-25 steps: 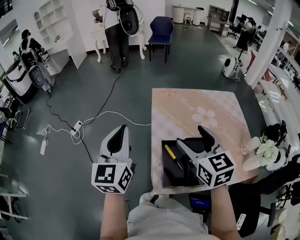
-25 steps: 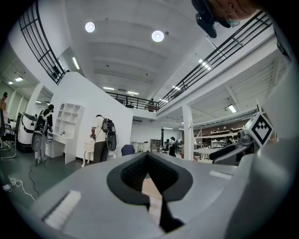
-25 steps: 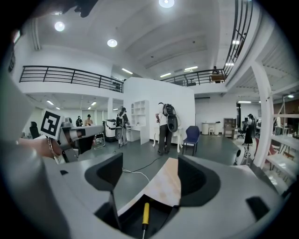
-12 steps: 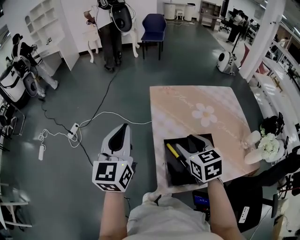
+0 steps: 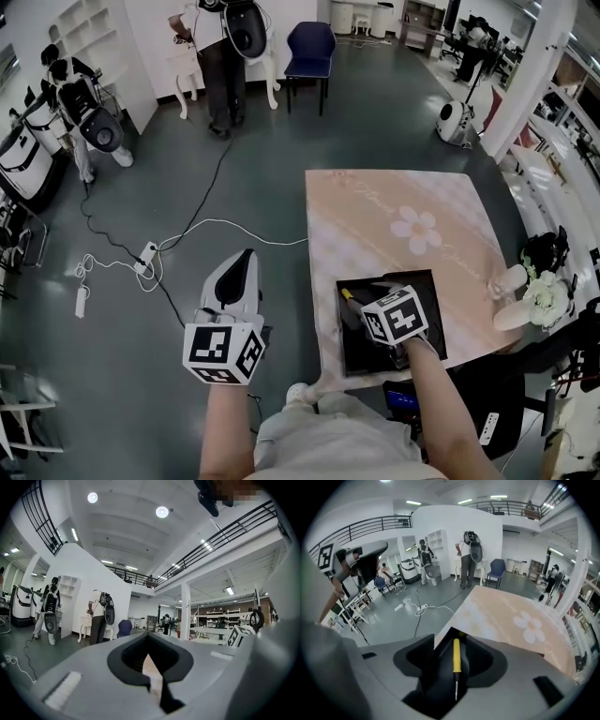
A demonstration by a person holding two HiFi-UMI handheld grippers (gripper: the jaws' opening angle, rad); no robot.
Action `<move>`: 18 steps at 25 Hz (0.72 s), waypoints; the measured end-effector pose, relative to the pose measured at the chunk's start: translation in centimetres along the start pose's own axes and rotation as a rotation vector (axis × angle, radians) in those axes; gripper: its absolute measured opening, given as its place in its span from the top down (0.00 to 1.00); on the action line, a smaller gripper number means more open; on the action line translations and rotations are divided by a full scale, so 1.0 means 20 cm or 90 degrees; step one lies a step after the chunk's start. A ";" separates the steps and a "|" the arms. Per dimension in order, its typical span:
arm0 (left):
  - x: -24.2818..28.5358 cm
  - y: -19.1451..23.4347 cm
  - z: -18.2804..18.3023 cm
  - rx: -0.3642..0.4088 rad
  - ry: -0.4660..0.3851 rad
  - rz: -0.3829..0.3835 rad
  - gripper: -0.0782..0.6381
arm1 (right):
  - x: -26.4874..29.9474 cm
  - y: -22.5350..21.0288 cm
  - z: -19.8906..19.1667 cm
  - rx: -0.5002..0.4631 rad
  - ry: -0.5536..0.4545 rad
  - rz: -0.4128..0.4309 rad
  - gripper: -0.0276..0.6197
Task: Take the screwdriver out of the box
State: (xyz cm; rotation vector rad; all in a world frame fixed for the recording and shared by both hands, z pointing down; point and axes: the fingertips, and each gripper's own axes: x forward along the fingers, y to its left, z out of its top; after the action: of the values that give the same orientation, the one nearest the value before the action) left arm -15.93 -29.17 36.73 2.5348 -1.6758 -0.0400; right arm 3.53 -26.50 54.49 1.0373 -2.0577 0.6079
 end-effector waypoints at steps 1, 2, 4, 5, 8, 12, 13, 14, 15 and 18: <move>0.00 0.01 -0.01 -0.001 0.002 0.001 0.88 | 0.03 0.00 -0.02 0.004 0.021 0.005 0.62; 0.00 0.02 -0.01 -0.002 0.003 0.002 0.88 | 0.06 0.00 -0.04 0.010 0.042 0.010 0.62; 0.00 0.04 -0.02 -0.004 0.005 0.004 0.88 | 0.11 0.00 -0.07 0.020 0.082 0.017 0.62; 0.00 0.04 -0.02 -0.004 0.006 0.004 0.88 | 0.14 0.00 -0.08 0.023 0.103 0.019 0.62; 0.01 0.07 -0.03 -0.004 0.008 0.005 0.88 | 0.22 0.00 -0.12 0.023 0.161 0.019 0.62; 0.01 0.09 -0.02 -0.003 0.009 0.006 0.88 | 0.31 -0.03 -0.16 0.026 0.215 0.006 0.63; 0.01 0.10 -0.03 -0.003 0.011 0.007 0.88 | 0.33 -0.04 -0.18 0.028 0.228 0.003 0.63; 0.01 0.10 -0.03 -0.003 0.012 0.008 0.88 | 0.34 -0.05 -0.19 0.028 0.241 0.000 0.63; 0.01 0.11 -0.03 -0.003 0.013 0.010 0.88 | 0.36 -0.05 -0.21 0.027 0.254 -0.003 0.63; 0.00 0.13 -0.04 -0.005 0.017 0.017 0.88 | 0.41 -0.07 -0.26 0.026 0.291 -0.010 0.64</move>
State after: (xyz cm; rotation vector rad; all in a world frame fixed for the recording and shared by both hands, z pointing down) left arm -18.28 -30.11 37.85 2.4964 -1.6959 -0.0101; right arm 3.45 -27.59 64.16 0.8418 -1.6410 0.7990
